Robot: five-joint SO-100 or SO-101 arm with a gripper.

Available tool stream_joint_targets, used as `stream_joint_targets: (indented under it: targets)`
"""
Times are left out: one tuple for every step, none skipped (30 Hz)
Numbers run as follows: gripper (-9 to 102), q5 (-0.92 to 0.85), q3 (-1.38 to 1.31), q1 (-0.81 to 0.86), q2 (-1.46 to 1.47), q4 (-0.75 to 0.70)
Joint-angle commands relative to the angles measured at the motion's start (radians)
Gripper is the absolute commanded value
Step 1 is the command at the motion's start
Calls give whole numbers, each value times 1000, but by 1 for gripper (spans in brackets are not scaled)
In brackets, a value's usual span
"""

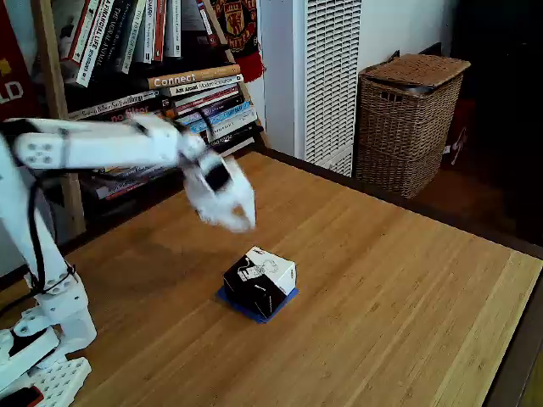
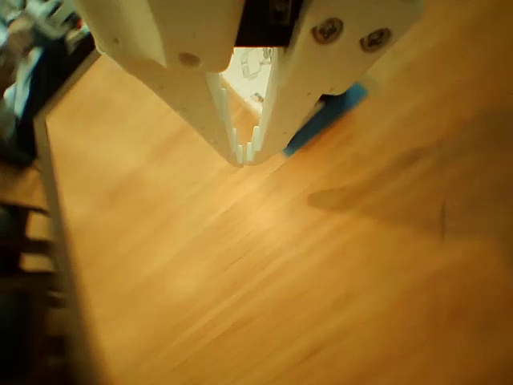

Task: Push the box on top of the target

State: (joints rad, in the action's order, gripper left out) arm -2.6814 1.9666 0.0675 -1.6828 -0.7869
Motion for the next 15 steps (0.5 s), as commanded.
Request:
stream_joint_targets:
  targets:
    - [1,155,-35,9,-103,-38]
    - [1,198,-40,14,-123,-63]
    - [1,235,-44,21,-143,-89]
    - [1,273,-41,29,-164,-110]
    - [1,324,-40,37,-190,-126]
    - [0,376,-40,43,-216,-133]
    - [0,436,-38,48,-244,-137]
    - [0,489,-37,51,-270,-137]
    - [0,525,-20,60,-296,-138]
    - [0,549,-2,72,-321,-144]
    - [0,575,17,87,-344,-149]
    - [0,591,35,103,-367,-155]
    - [0,606,61,120,-391,-158]
    - [0,635,92,133,-414,-160]
    - [0,669,106,143,-436,-160]
